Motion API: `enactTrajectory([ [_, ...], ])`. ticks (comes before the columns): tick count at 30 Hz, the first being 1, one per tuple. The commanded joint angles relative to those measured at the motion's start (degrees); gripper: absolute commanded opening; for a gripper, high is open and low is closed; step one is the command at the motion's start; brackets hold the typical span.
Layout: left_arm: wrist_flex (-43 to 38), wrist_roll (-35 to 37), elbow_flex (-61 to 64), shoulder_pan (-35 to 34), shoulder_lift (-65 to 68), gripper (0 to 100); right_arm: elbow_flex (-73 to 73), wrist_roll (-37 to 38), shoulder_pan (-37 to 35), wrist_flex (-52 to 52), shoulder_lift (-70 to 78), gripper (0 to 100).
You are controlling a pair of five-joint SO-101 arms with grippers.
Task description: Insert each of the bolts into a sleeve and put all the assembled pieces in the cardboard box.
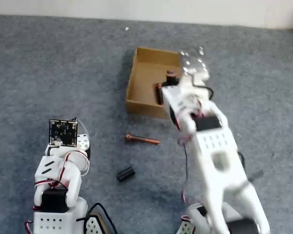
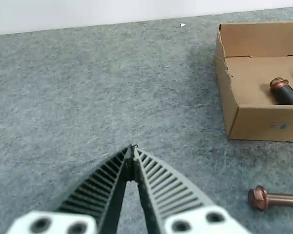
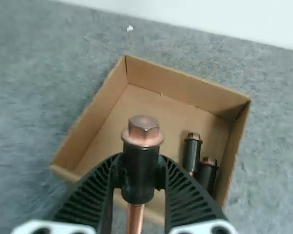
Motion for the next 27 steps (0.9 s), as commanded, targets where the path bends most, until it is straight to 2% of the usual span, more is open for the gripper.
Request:
enactTrajectory([
  [1, -0.1, -0.4, -0.4, -0.7, -0.4, 1, -8.0, 1.2, 2.1, -6.8, 9.4, 0.6],
  [10, -0.1, -0.4, -0.4, -0.7, -0.4, 1, -16.2, 1.3, 4.4, -7.7, 25.8, 1.2],
  [14, -0.1, -0.4, -0.4, -0.7, -0.4, 1, -16.6, 1.3, 4.3, -4.0, 27.2, 10.3],
  [16, -0.1, -0.5, -0.4, -0.7, -0.4, 1, -16.7, 1.3, 4.3, -0.7, 26.9, 13.8],
  [21, -0.1, -0.5, -0.6, -1.3, -0.4, 1, -17.9, 1.3, 4.3, 5.1, 23.0, 13.9],
  [27, -0.2, -0.5, -1.1, -6.6, -0.4, 1, -17.6, 1.4, 1.3, 17.4, 10.8, 13.9],
])
